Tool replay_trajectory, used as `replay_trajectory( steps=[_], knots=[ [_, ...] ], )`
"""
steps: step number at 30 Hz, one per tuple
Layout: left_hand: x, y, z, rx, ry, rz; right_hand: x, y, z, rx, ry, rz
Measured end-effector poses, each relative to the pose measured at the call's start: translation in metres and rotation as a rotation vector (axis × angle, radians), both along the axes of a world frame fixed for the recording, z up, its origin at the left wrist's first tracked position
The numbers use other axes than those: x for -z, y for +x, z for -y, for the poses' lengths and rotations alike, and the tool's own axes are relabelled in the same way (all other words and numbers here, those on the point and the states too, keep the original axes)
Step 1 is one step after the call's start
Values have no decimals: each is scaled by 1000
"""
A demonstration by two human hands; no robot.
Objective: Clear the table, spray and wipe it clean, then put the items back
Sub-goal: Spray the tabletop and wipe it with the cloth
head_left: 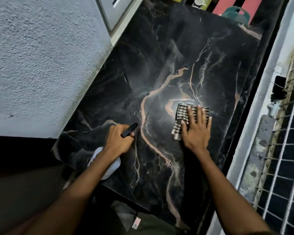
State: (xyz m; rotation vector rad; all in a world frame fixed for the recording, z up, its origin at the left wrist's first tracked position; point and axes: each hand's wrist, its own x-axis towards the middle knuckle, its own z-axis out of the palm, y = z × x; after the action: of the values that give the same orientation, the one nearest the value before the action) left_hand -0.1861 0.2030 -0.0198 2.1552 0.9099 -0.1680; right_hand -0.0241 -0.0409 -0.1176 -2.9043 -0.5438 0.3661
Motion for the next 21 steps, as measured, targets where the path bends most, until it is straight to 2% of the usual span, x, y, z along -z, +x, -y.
replay_trajectory(
  steps=[2,7,12,17,21],
  knots=[
    [1,-1,-11,-4,-41,-9,-1,22,-19,53,-11,6],
    [3,-6,-38,37,1,16,-12,84,-72,188,-36,-2],
    [9,-18,-65,-111,-141,66,-16,112,-143,140,-32,-29],
    [11,-21,-82,-141,-141,60,-13,-4,-203,-281,102,-16],
    [6,-18,-88,-66,-118,64,-12,-117,-171,-502,184,-47]
  ],
)
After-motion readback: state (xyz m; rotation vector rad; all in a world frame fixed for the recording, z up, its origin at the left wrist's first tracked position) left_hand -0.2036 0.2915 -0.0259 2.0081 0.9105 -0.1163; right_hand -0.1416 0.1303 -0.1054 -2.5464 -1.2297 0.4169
